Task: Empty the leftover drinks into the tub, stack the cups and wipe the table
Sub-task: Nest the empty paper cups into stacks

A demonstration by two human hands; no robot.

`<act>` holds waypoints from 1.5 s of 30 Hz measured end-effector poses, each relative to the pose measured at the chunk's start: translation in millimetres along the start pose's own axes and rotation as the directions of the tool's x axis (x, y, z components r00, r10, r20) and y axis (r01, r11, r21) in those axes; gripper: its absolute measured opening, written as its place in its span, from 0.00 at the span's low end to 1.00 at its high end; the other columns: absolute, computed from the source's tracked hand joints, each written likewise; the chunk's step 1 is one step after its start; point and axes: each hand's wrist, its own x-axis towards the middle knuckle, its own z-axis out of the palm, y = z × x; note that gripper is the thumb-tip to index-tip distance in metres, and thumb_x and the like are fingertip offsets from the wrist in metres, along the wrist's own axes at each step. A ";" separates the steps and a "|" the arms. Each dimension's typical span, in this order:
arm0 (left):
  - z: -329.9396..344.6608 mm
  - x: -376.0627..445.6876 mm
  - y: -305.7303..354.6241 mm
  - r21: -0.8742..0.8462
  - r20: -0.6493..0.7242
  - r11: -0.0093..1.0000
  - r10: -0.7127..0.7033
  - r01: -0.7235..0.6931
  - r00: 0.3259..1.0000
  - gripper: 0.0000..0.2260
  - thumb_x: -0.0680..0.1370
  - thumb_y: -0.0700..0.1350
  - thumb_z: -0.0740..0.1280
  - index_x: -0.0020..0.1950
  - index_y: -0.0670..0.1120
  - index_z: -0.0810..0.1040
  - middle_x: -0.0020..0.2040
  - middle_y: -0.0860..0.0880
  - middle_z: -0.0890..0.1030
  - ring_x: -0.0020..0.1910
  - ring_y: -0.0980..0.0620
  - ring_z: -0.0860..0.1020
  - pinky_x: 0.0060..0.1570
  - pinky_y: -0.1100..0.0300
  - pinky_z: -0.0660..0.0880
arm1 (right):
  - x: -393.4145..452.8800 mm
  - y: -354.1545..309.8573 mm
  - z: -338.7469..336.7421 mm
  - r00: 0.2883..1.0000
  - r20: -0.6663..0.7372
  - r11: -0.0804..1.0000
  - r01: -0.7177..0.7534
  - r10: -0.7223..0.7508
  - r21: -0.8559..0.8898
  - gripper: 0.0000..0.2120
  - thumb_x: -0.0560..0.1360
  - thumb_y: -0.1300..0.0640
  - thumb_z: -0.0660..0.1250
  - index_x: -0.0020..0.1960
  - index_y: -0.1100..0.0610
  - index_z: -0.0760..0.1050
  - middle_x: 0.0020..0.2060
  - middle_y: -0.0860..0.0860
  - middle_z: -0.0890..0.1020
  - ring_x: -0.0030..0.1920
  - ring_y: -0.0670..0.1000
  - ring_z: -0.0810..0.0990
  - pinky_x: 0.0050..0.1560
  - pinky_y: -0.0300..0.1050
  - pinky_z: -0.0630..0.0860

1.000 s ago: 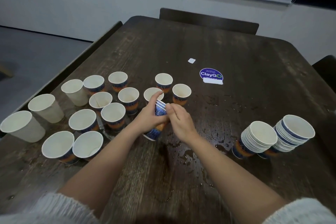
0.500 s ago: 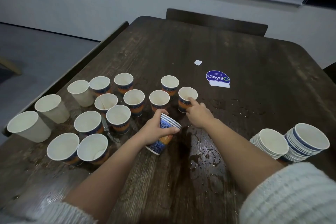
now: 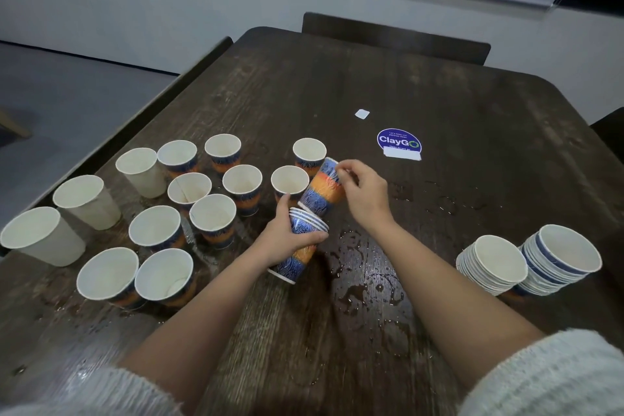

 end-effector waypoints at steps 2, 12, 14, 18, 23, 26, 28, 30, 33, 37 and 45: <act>0.2 -0.1 1.9 -0.018 -0.041 1.000 0.012 -0.013 0.999 0.51 0.71 0.52 0.75 0.78 0.49 0.40 0.73 0.47 0.66 0.67 0.48 0.71 0.64 0.54 0.68 | -6.0 -4.3 3.8 0.996 0.082 0.996 0.018 -0.025 0.087 0.08 0.81 0.55 0.62 0.55 0.55 0.79 0.47 0.49 0.80 0.47 0.45 0.76 0.43 0.36 0.71; -5.3 -3.0 6.8 -0.062 -0.254 0.982 0.156 -0.177 0.955 0.27 0.75 0.49 0.71 0.68 0.49 0.61 0.59 0.49 0.75 0.53 0.54 0.77 0.52 0.59 0.76 | -28.5 -12.2 26.0 0.955 0.292 0.977 -0.014 -0.050 0.214 0.19 0.82 0.47 0.57 0.57 0.56 0.82 0.50 0.53 0.84 0.55 0.51 0.79 0.58 0.47 0.73; -3.6 -4.1 6.0 -0.077 -0.264 0.984 0.134 -0.159 0.955 0.26 0.75 0.50 0.72 0.66 0.49 0.61 0.56 0.50 0.75 0.51 0.55 0.77 0.47 0.63 0.74 | -18.4 -13.6 27.1 0.947 0.318 0.961 -0.123 0.039 0.247 0.22 0.82 0.44 0.54 0.50 0.53 0.84 0.47 0.50 0.85 0.52 0.49 0.82 0.57 0.46 0.75; -5.3 -6.6 5.8 -0.061 -0.285 0.989 0.112 -0.134 0.952 0.29 0.74 0.52 0.72 0.67 0.49 0.59 0.54 0.54 0.73 0.52 0.55 0.75 0.47 0.64 0.73 | -4.6 -14.2 34.8 0.970 0.190 0.931 -0.207 0.155 0.300 0.23 0.83 0.43 0.51 0.41 0.51 0.80 0.45 0.50 0.84 0.50 0.51 0.82 0.59 0.54 0.77; -10.2 -8.1 -6.6 -0.034 -0.286 0.995 0.081 -0.095 0.955 0.27 0.73 0.53 0.73 0.64 0.50 0.60 0.55 0.52 0.75 0.52 0.54 0.76 0.52 0.58 0.74 | -2.1 -12.0 37.1 0.899 0.411 0.980 -0.192 0.153 0.055 0.26 0.82 0.40 0.49 0.63 0.54 0.78 0.62 0.52 0.78 0.61 0.52 0.76 0.64 0.49 0.69; -11.8 -9.6 -13.0 -0.007 -0.264 0.998 0.062 -0.067 0.962 0.29 0.73 0.53 0.72 0.66 0.48 0.60 0.56 0.50 0.75 0.54 0.52 0.77 0.52 0.59 0.74 | -7.2 -12.9 40.1 0.846 0.522 0.991 -0.134 0.107 0.014 0.26 0.82 0.41 0.49 0.73 0.53 0.68 0.71 0.52 0.71 0.71 0.52 0.68 0.70 0.45 0.61; -12.1 -10.8 -17.3 0.011 -0.264 0.999 0.052 -0.051 0.963 0.29 0.73 0.52 0.73 0.66 0.48 0.60 0.55 0.50 0.75 0.53 0.52 0.77 0.50 0.60 0.72 | -8.4 -14.0 42.6 0.851 0.523 0.999 -0.042 0.042 -0.011 0.24 0.84 0.44 0.50 0.71 0.56 0.70 0.67 0.53 0.74 0.68 0.52 0.70 0.64 0.43 0.62; -11.6 -12.2 -20.9 0.019 -0.261 0.999 0.038 -0.034 0.964 0.29 0.73 0.53 0.73 0.66 0.48 0.60 0.56 0.49 0.75 0.53 0.52 0.77 0.49 0.61 0.71 | -6.7 -11.9 45.4 0.846 0.533 0.997 0.043 -0.003 -0.062 0.22 0.84 0.46 0.50 0.64 0.57 0.75 0.59 0.54 0.78 0.61 0.54 0.74 0.59 0.46 0.66; -11.2 -13.4 -26.6 0.006 -0.251 1.000 0.003 -0.001 0.968 0.31 0.73 0.54 0.73 0.67 0.48 0.60 0.58 0.49 0.75 0.55 0.51 0.76 0.50 0.59 0.71 | -2.3 -4.2 47.5 0.843 0.536 0.965 0.109 0.036 -0.237 0.19 0.83 0.50 0.55 0.64 0.60 0.75 0.60 0.59 0.77 0.61 0.58 0.74 0.58 0.48 0.68; -13.1 -14.5 -32.7 -0.019 -0.250 0.999 -0.033 0.029 0.968 0.39 0.71 0.55 0.74 0.74 0.50 0.54 0.70 0.45 0.69 0.66 0.46 0.72 0.63 0.52 0.71 | 0.8 3.0 40.3 0.954 0.301 0.946 0.095 0.003 -0.310 0.15 0.79 0.58 0.65 0.63 0.62 0.77 0.59 0.59 0.76 0.60 0.58 0.74 0.60 0.46 0.69; -2.2 -12.8 -23.5 -0.015 -0.182 1.000 -0.018 0.015 0.983 0.50 0.69 0.50 0.77 0.78 0.49 0.45 0.76 0.46 0.61 0.72 0.46 0.66 0.68 0.51 0.65 | -17.5 -18.1 17.2 1.000 0.026 0.999 0.015 -0.016 0.051 0.10 0.81 0.54 0.62 0.45 0.58 0.76 0.41 0.52 0.76 0.40 0.44 0.73 0.36 0.27 0.68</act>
